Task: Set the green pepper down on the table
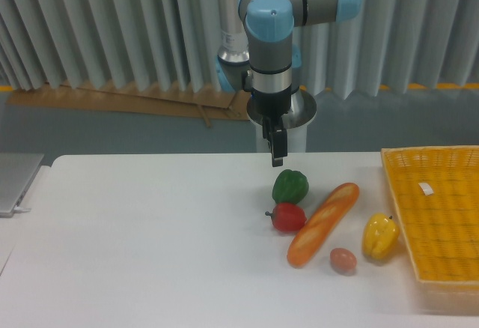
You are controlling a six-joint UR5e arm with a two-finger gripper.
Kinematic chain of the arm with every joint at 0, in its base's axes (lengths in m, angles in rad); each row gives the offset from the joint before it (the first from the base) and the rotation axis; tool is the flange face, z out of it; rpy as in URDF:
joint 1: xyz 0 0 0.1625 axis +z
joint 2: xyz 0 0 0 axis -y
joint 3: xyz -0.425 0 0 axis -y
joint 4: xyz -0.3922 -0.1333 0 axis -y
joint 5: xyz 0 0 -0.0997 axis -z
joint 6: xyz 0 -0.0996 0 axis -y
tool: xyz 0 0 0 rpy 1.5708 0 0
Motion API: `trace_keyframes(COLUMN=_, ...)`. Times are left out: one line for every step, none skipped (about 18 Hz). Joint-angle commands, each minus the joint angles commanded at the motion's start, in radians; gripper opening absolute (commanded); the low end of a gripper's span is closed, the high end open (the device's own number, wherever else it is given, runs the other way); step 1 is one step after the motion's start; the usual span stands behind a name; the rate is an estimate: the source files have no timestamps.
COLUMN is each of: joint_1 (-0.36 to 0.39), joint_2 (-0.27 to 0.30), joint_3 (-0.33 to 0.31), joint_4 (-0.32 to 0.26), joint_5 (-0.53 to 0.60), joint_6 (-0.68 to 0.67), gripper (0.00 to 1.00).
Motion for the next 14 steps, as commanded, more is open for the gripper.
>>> trace_keyframes(joint_1=0.000, joint_2=-0.002, joint_3=-0.002, joint_4=0.000, joint_5=0.002, joint_6=-0.002, gripper=1.00)
trace_keyframes(joint_1=0.000, joint_2=-0.003, joint_3=-0.002, joint_4=0.002, joint_5=0.002, joint_6=-0.002, gripper=1.00)
trace_keyframes(joint_1=-0.002, joint_2=-0.002, joint_3=-0.003, joint_4=0.000, joint_5=0.003, joint_6=-0.002, gripper=1.00)
trace_keyframes(joint_1=0.000, joint_2=0.000, joint_3=-0.002, joint_4=0.003, joint_5=0.003, joint_6=-0.002, gripper=1.00)
trace_keyframes(joint_1=0.000, joint_2=-0.002, joint_3=-0.003, joint_4=0.014, joint_5=0.002, joint_6=-0.002, gripper=1.00)
trace_keyframes(joint_1=-0.002, joint_2=-0.003, joint_3=-0.003, joint_4=0.031, joint_5=0.002, joint_6=0.000, gripper=1.00)
trace_keyframes(joint_1=-0.003, joint_2=0.000, joint_3=-0.014, joint_4=0.038, joint_5=0.003, joint_6=-0.002, gripper=1.00)
trace_keyframes(joint_1=-0.003, joint_2=-0.002, joint_3=-0.024, joint_4=0.054, joint_5=0.003, joint_6=-0.002, gripper=1.00)
trace_keyframes(joint_1=-0.005, joint_2=-0.003, joint_3=-0.028, joint_4=0.076, joint_5=0.003, joint_6=-0.002, gripper=1.00)
trace_keyframes(joint_1=-0.014, joint_2=-0.003, joint_3=-0.029, joint_4=0.086, joint_5=0.003, joint_6=-0.002, gripper=1.00)
trace_keyframes(joint_1=-0.017, joint_2=-0.003, joint_3=-0.029, joint_4=0.087, joint_5=0.003, joint_6=-0.002, gripper=1.00)
trace_keyframes(joint_1=-0.017, joint_2=-0.002, joint_3=-0.031, joint_4=0.089, joint_5=0.003, joint_6=-0.002, gripper=1.00)
trace_keyframes(joint_1=-0.017, joint_2=0.002, joint_3=-0.031, joint_4=0.091, joint_5=0.006, joint_6=-0.003, gripper=1.00)
trace_keyframes(joint_1=-0.017, joint_2=0.000, joint_3=-0.031, joint_4=0.091, joint_5=0.006, joint_6=-0.003, gripper=1.00)
